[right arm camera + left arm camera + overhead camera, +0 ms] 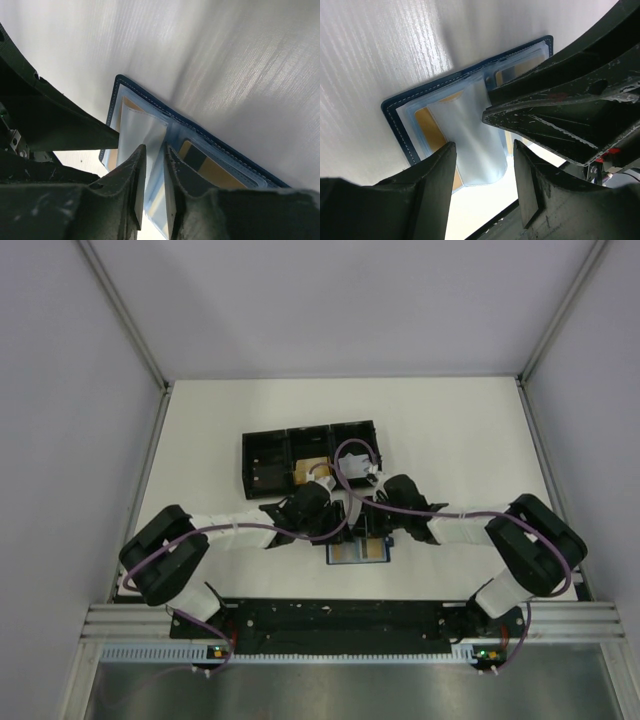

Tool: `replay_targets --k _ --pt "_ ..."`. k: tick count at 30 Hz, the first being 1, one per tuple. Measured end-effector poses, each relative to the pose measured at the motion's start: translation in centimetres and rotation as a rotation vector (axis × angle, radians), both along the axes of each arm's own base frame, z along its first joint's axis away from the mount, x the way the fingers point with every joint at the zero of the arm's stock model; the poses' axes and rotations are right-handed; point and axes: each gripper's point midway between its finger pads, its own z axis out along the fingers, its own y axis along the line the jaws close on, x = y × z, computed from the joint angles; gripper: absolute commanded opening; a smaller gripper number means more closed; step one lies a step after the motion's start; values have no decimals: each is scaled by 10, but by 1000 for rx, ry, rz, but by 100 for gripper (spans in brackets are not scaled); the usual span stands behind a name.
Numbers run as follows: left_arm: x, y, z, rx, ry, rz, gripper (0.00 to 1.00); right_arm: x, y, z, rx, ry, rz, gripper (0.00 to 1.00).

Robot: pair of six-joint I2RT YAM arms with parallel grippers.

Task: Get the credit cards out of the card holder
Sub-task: Remove the credit card from the card holder.

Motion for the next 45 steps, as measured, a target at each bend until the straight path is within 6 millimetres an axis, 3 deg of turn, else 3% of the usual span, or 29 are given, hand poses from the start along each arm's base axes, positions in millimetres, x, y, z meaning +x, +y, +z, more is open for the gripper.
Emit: replay_targets --k 4,7,11,14,19,25,32,37,45 --pt "-1 -2 0 -6 0 -5 54 -1 0 -1 0 8 -3 3" --pt "-1 -3 1 -8 0 -5 54 -1 0 -1 -1 11 -3 2" --pt "-1 -4 1 -18 1 1 54 -2 0 -1 0 12 -1 9" --pt "-1 -6 1 -35 6 8 54 -2 0 -1 2 13 2 20" --pt "-1 -12 2 -68 18 7 54 1 -8 6 -28 -21 -19 26" --pt "-1 -19 3 -101 25 3 53 21 -27 40 -70 -178 -116 28" --pt "-1 -28 3 -123 36 -13 53 37 -57 65 -126 -310 -262 28" --pt "0 -38 6 -135 37 -32 53 36 -76 74 -144 -362 -333 29" --pt "5 -61 22 -176 15 -71 53 32 -81 81 -130 -379 -344 29"
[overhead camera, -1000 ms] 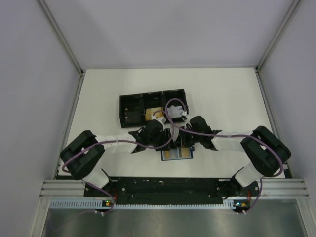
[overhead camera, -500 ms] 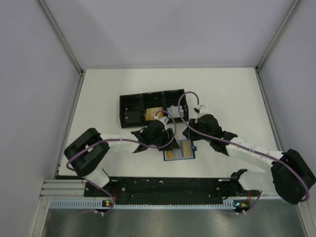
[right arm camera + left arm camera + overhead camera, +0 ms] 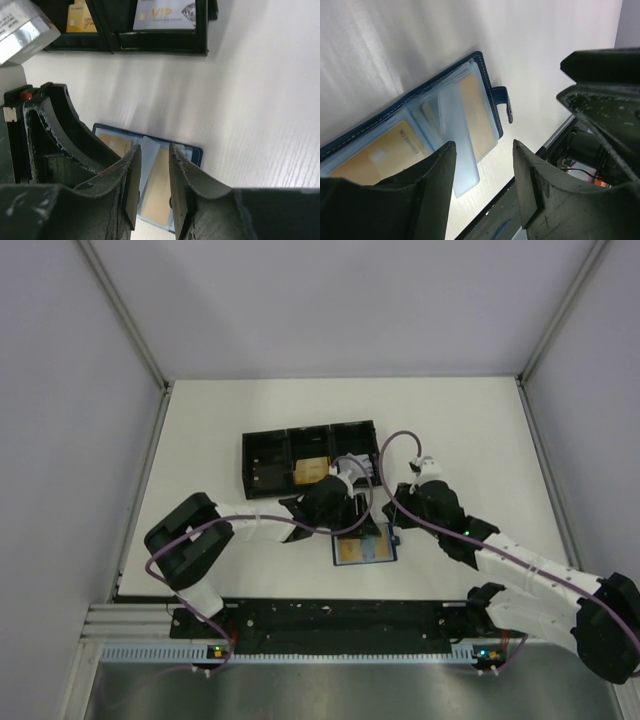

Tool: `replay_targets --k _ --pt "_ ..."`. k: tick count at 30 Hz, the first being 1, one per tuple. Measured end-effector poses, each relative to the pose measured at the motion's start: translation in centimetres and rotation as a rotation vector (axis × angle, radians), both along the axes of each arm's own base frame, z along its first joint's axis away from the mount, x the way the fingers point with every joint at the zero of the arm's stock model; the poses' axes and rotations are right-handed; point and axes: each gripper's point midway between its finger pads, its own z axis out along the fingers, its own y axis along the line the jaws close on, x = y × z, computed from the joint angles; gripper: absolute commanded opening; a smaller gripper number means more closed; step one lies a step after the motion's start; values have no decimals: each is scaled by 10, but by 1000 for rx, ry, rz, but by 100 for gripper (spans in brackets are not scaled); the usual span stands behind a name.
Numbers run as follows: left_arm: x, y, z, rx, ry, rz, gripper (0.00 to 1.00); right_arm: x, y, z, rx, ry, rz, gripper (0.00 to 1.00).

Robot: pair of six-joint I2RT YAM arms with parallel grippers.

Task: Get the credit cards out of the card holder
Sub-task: Remove the credit card from the card holder.

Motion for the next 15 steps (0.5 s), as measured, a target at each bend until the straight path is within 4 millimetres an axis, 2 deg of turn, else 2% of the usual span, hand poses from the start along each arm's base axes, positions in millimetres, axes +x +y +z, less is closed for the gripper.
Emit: replay_targets --k 5,10,15 --pt "0 -13 -5 -3 5 -26 51 -10 -8 0 5 1 1 29" --pt "-4 -20 -11 -6 20 -51 51 -13 -8 15 38 -35 7 29" --pt "-9 -31 -2 -36 1 -85 51 -15 -9 25 58 -64 9 29"
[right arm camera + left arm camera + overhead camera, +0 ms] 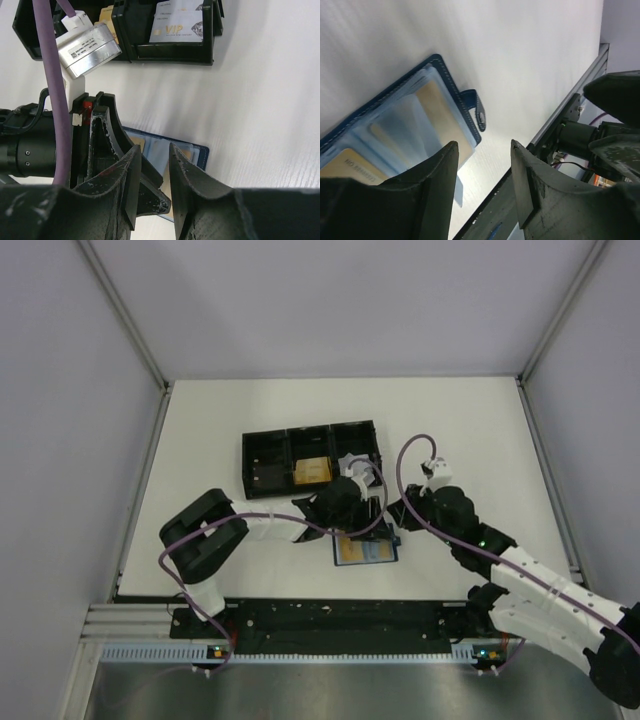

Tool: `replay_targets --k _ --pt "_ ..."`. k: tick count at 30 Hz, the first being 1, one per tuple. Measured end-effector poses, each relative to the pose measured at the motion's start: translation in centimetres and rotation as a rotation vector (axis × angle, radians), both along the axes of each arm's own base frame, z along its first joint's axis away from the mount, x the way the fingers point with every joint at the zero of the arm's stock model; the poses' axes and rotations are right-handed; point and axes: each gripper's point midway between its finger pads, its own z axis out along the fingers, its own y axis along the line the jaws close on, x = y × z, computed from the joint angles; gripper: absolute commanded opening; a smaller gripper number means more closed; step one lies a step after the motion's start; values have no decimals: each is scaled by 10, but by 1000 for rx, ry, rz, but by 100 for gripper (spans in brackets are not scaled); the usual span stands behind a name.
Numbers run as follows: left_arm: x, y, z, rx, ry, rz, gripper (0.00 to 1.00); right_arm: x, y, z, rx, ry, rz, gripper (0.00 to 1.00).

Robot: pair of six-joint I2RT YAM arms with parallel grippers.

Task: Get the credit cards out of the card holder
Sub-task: Remove the credit card from the card holder.

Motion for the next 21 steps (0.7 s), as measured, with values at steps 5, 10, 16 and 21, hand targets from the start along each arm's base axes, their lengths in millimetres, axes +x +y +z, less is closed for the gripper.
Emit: replay_targets --k 5,10,16,21 --pt "-1 -10 12 -41 -27 -29 51 -3 -3 7 8 -16 0 29" --pt "3 -19 25 -73 -55 -44 51 -6 -7 12 7 -32 0 29" --pt "10 -19 48 -101 -127 -45 51 -8 -10 16 2 -42 -1 30" --pt "27 5 76 -105 -195 23 51 -9 -8 24 10 -50 15 33"
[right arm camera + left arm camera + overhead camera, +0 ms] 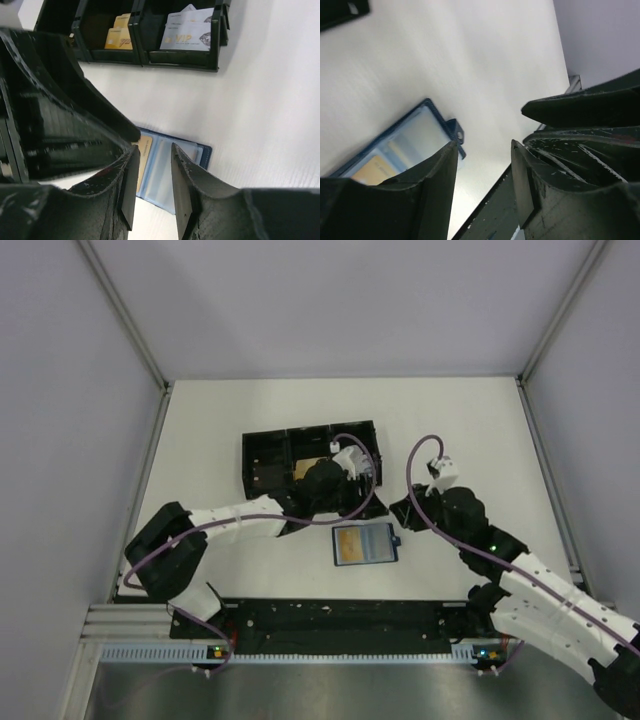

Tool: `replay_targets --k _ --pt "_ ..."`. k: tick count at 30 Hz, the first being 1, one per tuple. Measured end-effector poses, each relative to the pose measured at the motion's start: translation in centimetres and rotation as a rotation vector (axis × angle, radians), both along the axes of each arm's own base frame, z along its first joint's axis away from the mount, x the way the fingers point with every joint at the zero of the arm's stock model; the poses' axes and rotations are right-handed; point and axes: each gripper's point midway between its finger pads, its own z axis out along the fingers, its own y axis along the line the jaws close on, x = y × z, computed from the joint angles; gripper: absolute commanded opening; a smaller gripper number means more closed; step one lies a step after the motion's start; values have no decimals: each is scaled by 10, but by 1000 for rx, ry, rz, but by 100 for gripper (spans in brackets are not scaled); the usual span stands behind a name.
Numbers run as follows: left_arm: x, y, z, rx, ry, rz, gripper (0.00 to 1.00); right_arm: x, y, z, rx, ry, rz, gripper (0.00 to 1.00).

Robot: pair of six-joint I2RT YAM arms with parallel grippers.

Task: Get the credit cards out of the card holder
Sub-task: Remove the credit card from the card holder.

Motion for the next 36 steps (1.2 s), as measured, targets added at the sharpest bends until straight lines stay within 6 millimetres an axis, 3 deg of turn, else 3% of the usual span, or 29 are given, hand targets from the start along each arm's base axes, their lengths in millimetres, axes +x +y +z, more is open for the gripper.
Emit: replay_targets --k 4,9,11,13,23,30,36 --pt "16 35 0 49 -27 101 51 -2 13 -5 8 35 55 33" --pt "6 76 -45 177 40 162 47 -7 34 -34 17 162 128 33" --pt "-3 93 -68 244 88 170 45 -8 44 -40 48 195 153 33" --pt "-9 101 -79 282 115 170 41 -8 53 -43 85 219 177 33" --pt "-19 112 -101 366 160 148 29 -12 79 -78 169 355 223 32" --pt "-24 116 -116 406 193 136 20 -14 81 -103 161 435 207 32" --pt "-24 116 -116 408 195 134 15 -16 77 -123 134 497 179 31"
